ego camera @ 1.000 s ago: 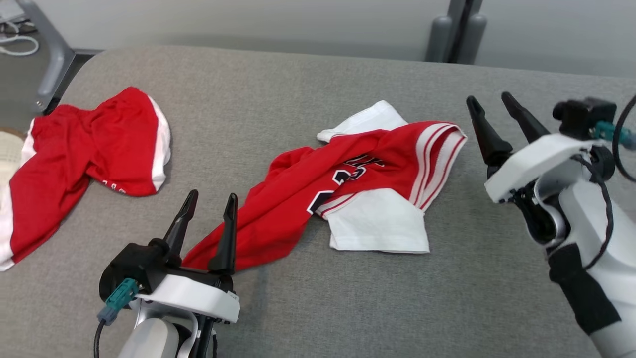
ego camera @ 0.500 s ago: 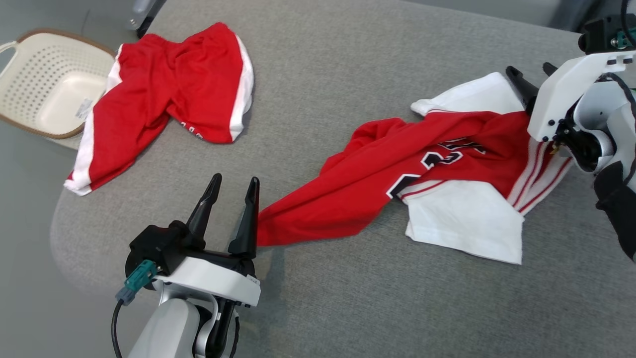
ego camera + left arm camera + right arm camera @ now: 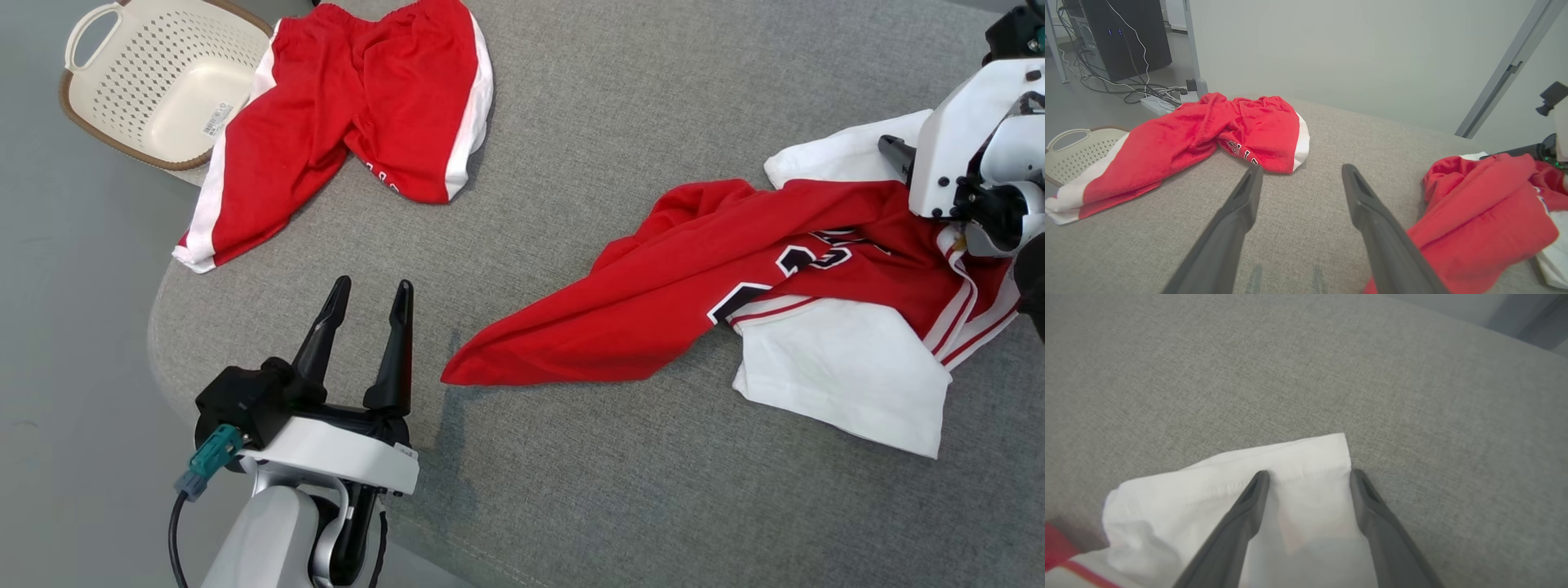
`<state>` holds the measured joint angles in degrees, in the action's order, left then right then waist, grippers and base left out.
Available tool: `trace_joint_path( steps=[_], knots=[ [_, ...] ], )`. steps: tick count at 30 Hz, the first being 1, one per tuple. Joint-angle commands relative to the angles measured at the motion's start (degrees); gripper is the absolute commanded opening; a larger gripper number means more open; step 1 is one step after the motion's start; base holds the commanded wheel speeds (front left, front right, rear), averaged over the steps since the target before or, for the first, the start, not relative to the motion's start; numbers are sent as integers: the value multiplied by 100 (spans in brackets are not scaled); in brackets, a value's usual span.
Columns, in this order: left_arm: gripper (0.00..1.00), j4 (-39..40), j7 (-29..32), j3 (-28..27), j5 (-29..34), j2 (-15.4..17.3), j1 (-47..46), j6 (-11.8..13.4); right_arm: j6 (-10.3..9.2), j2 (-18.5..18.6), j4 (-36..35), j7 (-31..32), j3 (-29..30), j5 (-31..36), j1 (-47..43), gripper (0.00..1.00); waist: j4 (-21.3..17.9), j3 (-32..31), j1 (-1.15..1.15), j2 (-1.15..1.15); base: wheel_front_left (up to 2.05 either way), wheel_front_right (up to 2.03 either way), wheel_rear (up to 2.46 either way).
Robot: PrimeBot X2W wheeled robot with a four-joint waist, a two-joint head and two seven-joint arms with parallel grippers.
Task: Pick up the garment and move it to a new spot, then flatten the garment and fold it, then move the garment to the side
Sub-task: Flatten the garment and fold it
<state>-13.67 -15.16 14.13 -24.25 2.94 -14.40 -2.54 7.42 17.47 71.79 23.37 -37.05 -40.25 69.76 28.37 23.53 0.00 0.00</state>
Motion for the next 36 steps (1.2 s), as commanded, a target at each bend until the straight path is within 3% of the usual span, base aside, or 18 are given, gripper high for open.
trace_joint_path(
  steps=[1, 2, 3, 4, 13, 24, 29, 36],
  knots=[
    [100, 16, -10, -36, 19, 6, 20, -28, 15, -118, 148, 128, -6, -4, -215, 100, -7, -12, 0, 0, 0, 0, 0],
    [100, 16, -10, -46, 30, 6, 30, -24, 15, -143, 158, 166, -2, -12, -225, 58, -14, -25, 0, 0, 0, 0, 0],
    [100, 15, -10, -55, 45, 5, 38, -21, 15, -159, 169, 185, -2, -13, -238, 24, -23, -39, 0, 0, 0, 0, 0],
    [100, 12, -10, -61, 56, 4, 42, -21, 15, -156, 173, 184, -9, -10, -244, 0, -33, -53, 0, 0, 0, 0, 0],
    [100, 3, -11, -139, 187, 6, 108, -37, 8, -228, -24, -945, 1, 0, -166, 0, -338, -347, 0, 0, 0, 0, 0],
    [100, -7, -7, -328, 366, 203, 340, 4, 8, -478, -732, -2087, -268, -330, -685, 0, -1234, -1048, 0, 0, 0, 0, 0],
    [100, 177, 131, -486, 345, 450, 611, 155, 8, -201, -1417, -2663, -716, -465, -1257, 0, -1830, -1426, 0, 0, 0, 0, 0],
    [100, 460, 306, -578, 305, 605, 933, 298, 8, 388, -2243, -3039, -1052, -887, -2115, 0, -2244, -1729, 0, 0, 0, 0, 0]
  ],
)
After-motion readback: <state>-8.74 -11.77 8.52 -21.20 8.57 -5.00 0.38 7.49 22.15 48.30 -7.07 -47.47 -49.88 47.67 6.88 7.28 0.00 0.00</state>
